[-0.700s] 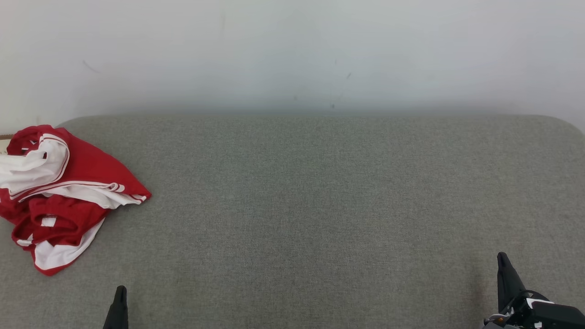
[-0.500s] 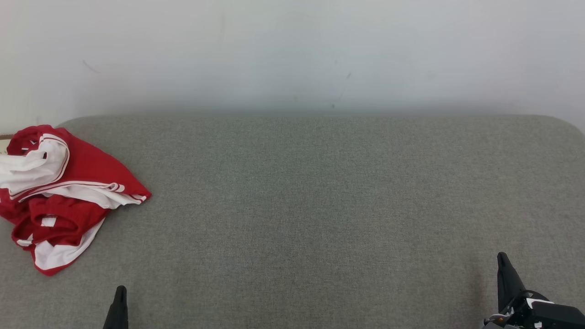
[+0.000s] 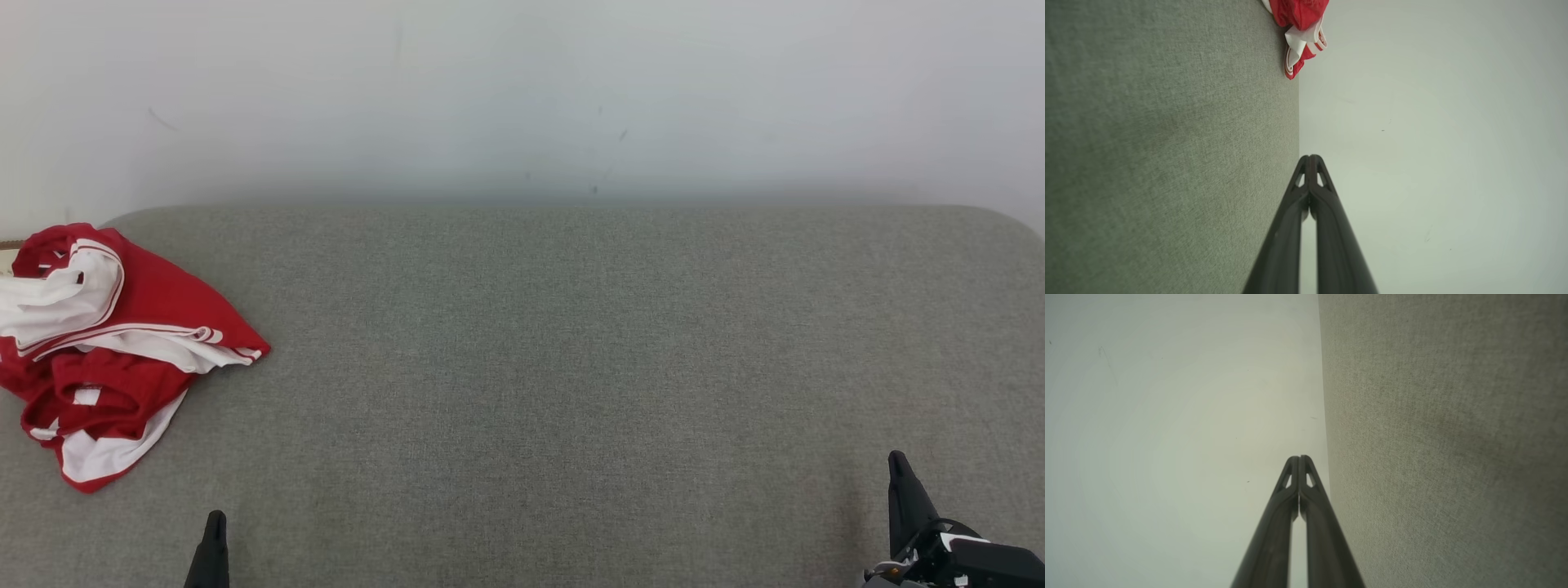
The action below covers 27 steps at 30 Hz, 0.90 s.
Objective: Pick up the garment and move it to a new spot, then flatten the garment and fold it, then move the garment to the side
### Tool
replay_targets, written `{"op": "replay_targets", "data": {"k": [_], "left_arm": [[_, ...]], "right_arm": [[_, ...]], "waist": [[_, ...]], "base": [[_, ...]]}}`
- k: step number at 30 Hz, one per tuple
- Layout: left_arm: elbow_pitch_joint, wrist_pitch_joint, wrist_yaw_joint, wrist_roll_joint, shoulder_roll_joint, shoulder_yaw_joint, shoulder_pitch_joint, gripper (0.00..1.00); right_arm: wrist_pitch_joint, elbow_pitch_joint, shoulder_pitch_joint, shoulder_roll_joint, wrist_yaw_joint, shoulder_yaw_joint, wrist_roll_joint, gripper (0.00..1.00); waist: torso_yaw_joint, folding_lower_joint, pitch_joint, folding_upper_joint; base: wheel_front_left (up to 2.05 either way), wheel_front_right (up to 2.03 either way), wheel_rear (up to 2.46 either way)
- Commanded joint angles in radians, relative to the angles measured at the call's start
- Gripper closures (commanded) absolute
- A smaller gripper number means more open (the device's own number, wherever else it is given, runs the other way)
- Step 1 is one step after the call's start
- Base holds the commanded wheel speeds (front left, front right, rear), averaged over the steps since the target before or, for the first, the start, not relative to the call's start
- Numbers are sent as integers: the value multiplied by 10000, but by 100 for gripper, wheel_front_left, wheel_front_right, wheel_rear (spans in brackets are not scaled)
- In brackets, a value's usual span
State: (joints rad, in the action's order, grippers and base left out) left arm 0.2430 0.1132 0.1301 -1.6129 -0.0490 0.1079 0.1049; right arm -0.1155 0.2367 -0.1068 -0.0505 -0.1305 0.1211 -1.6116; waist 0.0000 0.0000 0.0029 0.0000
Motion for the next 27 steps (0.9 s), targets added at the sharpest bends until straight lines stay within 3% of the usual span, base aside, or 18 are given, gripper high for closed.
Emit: {"op": "replay_targets", "data": {"k": [1, 5, 6, 15, 27], "left_arm": [[-30, 4, 19, -23, -24, -9, 4, 100], [-30, 4, 19, -23, -24, -9, 4, 100], [0, 0, 0, 0, 0, 0, 0, 0], [209, -280, -3, 344, 51, -111, -8, 0], [78, -808, -1, 2270, 37, -183, 129, 0]], "right_arm": [[-46, -38, 156, 10, -4, -1, -36, 100], [-46, -38, 156, 10, -4, -2, -36, 100], [0, 0, 0, 0, 0, 0, 0, 0], [245, 85, 87, -70, 2, -168, 236, 0], [822, -85, -21, -414, 1, -620, 1744, 0]], "waist": [[0, 0, 0, 0], [0, 0, 0, 0], [0, 0, 0, 0], [-6, 0, 15, 0], [-35, 0, 48, 0]], "base": [[0, 0, 0], [0, 0, 0], [0, 0, 0], [0, 0, 0], [0, 0, 0]]}}
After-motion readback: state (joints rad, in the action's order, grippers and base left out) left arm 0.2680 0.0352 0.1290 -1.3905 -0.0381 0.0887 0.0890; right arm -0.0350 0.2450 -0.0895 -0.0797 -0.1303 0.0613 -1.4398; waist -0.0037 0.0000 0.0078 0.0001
